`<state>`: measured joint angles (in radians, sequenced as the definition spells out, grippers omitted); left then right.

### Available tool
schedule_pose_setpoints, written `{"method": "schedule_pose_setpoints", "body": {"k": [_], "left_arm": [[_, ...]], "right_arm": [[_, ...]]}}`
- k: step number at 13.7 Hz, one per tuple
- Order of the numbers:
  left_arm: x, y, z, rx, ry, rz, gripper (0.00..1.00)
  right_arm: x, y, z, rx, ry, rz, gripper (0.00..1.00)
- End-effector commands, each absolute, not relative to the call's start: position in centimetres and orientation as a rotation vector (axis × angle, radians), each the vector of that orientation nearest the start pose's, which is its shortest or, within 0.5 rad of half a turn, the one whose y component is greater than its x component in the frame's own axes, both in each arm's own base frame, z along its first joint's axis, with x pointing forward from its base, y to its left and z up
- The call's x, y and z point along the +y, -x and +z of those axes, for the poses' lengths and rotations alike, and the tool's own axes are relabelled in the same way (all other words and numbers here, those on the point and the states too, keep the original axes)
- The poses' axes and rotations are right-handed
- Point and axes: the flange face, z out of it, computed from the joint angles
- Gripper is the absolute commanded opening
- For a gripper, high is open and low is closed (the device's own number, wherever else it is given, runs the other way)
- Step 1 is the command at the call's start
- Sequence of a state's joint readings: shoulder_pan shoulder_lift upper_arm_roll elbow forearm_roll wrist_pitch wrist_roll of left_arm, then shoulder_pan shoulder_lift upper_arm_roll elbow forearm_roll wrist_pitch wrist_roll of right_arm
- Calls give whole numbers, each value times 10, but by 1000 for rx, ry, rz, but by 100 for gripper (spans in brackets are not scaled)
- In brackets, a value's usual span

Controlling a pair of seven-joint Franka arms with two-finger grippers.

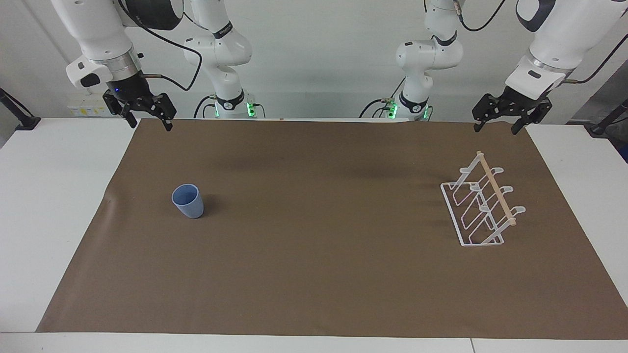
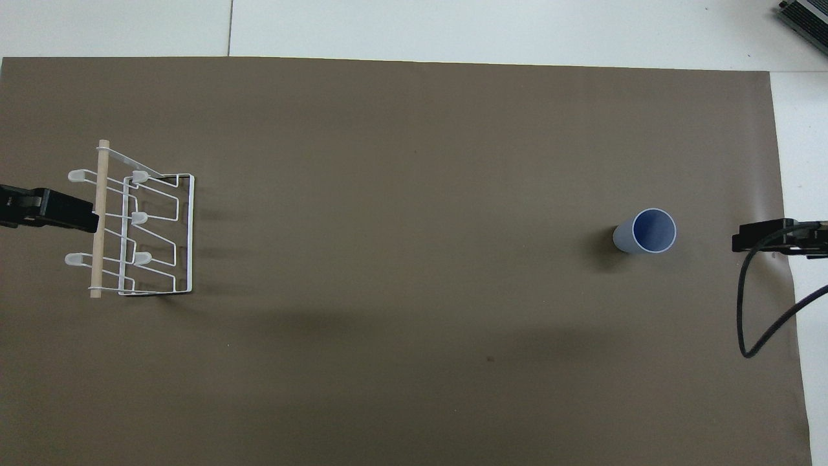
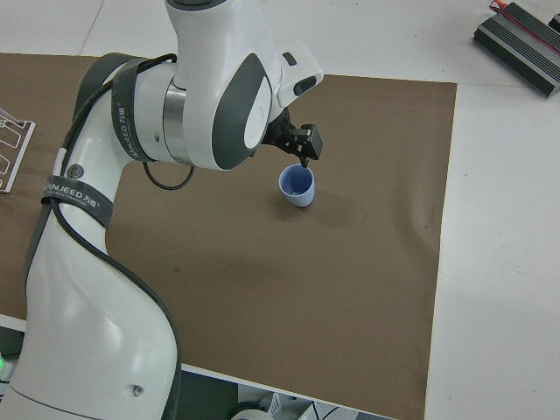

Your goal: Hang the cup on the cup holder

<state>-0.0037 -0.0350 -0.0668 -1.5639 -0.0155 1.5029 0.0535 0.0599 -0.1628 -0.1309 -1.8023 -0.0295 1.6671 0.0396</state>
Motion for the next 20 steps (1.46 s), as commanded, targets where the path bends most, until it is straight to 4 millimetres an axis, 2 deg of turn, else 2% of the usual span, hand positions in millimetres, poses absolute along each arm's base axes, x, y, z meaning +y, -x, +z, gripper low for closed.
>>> {"method": "schedule_pose_setpoints", "body": {"k": [1,5,7,10,12,14,16,20], "left_arm": [[-36,-530,648,189,3140,46,100],[-38,-528,649,194,3139,53,100],[-37,-528,649,189,3141,56,100],[-36,-525,647,189,3143,56,100],[-37,-525,642,185,3146,58,100],[-39,-525,647,180,3149,39,100],[-40,-522,640,187,3146,34,100],[-36,-520,636,184,3145,34,100]], "right_arm": [[-44,-502,609,144,3127,-63,100],[-43,-501,608,134,3127,-51,100],[-36,-502,607,120,3129,-60,100],[-33,-497,597,101,3126,-76,100],[-27,-496,575,88,3122,-134,100],[-26,-498,550,84,3123,-132,100],[-23,-507,521,81,3125,-163,100],[-14,-524,477,59,3131,-193,100]]}}
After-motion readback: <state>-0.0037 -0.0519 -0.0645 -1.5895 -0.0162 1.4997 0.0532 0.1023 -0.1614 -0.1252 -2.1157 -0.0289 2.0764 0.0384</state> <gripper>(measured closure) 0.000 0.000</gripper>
